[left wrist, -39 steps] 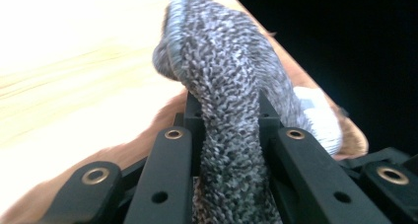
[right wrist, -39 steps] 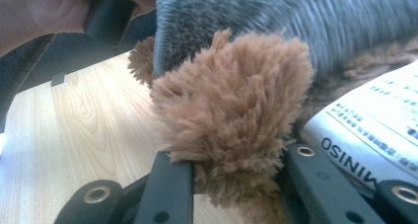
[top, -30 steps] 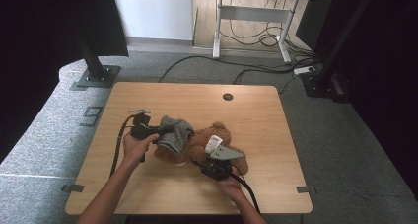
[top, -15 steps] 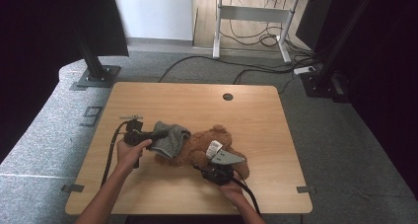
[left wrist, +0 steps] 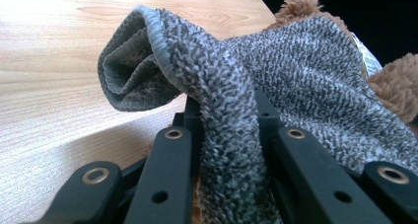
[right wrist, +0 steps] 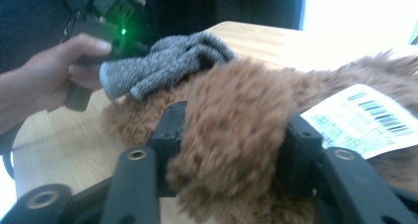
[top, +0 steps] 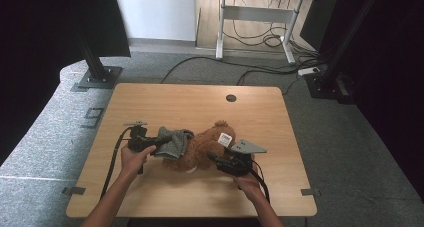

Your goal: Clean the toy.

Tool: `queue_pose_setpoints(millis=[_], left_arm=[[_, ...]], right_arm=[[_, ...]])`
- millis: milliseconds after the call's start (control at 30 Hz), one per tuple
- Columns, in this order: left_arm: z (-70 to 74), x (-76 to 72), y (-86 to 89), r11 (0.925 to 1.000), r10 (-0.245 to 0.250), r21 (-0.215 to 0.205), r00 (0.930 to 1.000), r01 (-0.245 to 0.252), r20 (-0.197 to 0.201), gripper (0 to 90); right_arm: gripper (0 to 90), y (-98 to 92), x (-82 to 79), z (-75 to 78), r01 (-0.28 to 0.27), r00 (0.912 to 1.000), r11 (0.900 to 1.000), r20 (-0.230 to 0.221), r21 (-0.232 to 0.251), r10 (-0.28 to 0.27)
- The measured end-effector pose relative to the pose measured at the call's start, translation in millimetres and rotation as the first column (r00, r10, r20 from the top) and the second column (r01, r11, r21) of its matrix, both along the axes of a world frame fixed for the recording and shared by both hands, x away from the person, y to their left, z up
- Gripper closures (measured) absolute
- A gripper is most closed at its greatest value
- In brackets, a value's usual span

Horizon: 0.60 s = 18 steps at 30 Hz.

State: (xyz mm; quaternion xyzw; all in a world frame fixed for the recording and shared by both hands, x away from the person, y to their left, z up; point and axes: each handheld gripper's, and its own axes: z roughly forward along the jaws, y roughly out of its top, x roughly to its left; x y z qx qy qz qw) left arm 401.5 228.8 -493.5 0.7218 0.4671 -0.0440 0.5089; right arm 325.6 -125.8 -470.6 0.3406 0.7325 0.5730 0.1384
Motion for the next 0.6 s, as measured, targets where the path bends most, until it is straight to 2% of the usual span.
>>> queue_pose_setpoints(millis=[167,200,333,367,433,533,567,600], left_arm=[[-1.5,-0.8,0.8,1.0000,0.002,-0.001,1.0000,-0.002,0.008,75.4],[-1.8,-1.0,1.0,1.0000,0.001,-0.001,1.0000,-0.001,0.010,75.4],[-2.1,-2.3,0.9,1.0000,-0.003,0.000,0.9999,0.003,0.015,75.4],[-2.1,-2.7,1.0,1.0000,-0.001,-0.001,0.9999,0.001,0.014,75.4],[-2.8,-3.1,1.3,1.0000,-0.001,-0.005,0.9999,0.001,0.015,75.4],[-3.9,-4.0,2.1,0.9999,-0.002,-0.013,0.9999,0.002,0.015,75.4],[-4.1,-4.2,2.2,0.9999,-0.003,-0.017,0.9999,0.004,0.013,75.4],[-4.1,-4.5,2.2,0.9998,-0.004,-0.021,0.9999,0.005,0.013,75.4]], right_arm=[[46.0,-7.5,12.4,13.1,0.019,0.9998,0.999,-0.003,0.026,-0.019],[45.9,-9.9,16.1,15.5,0.021,0.9997,0.999,-0.010,0.045,-0.020],[43.0,-20.8,32.8,23.4,0.077,0.9966,0.995,-0.034,0.060,-0.075],[42.3,-22.9,37.6,23.4,0.095,0.9946,0.994,-0.047,0.051,-0.092],[37.4,-24.2,45.6,19.7,0.123,0.9898,0.992,-0.071,-0.003,-0.123],[26.6,-22.6,54.2,6.6,0.137,0.9772,0.986,-0.150,-0.091,-0.150],[22.9,-22.7,55.7,1.5,0.136,0.9726,0.985,-0.175,-0.104,-0.153],[19.9,-23.2,56.8,-3.0,0.128,0.9676,0.987,-0.207,-0.094,-0.145]])
